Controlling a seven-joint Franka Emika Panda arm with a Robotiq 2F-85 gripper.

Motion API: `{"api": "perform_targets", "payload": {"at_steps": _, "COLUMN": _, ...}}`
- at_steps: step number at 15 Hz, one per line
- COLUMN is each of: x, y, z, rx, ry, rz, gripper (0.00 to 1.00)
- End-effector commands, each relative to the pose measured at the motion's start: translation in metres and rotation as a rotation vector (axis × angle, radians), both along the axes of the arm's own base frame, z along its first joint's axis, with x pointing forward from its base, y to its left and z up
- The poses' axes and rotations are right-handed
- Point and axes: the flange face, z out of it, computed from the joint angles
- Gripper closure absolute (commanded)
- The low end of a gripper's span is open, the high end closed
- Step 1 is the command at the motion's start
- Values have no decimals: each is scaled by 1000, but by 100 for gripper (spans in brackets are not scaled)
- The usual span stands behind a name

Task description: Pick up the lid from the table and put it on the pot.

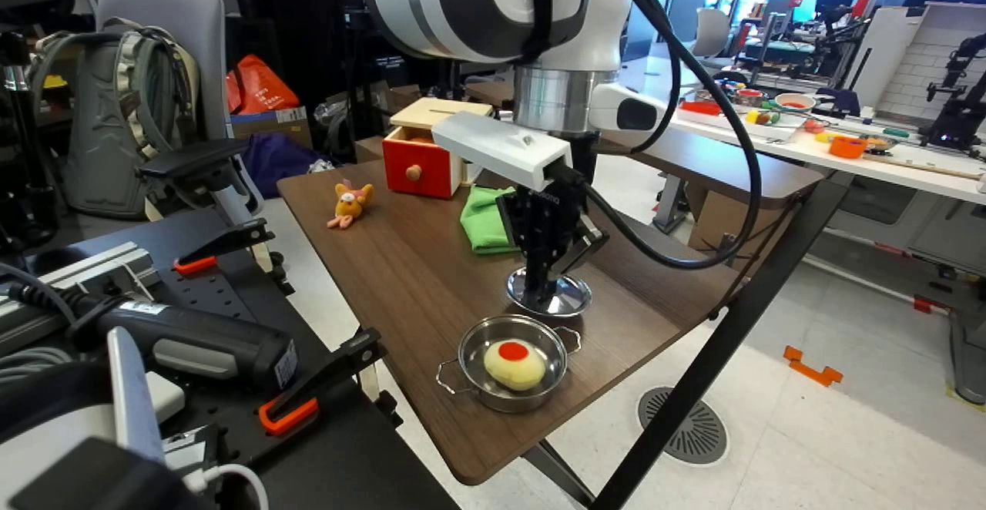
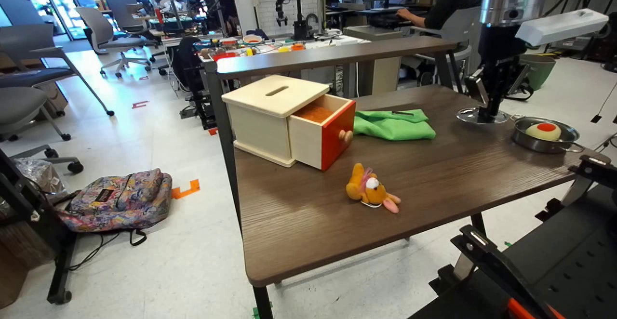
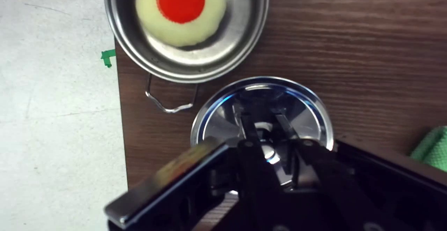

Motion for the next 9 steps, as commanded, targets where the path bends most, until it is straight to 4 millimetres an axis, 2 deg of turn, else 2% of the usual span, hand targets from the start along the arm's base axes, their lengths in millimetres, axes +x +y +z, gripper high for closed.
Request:
{"api": "perform_targets", "payload": {"at_steps": 1, "x": -33, "y": -8, "z": 18, "rx": -3, "ry": -34, "rz": 56, "gripper": 95}}
{"api": "perform_targets", "payload": {"at_steps": 5, "x": -56, "y": -17, "z": 32, "rx": 10, "ry": -59, "rz": 90, "gripper": 95}}
{"api": "perform_targets", "payload": {"at_steps": 9, "x": -75, "y": -31, "z": 38, "rx": 3, "ry": -48, "rz": 119, "gripper": 95}}
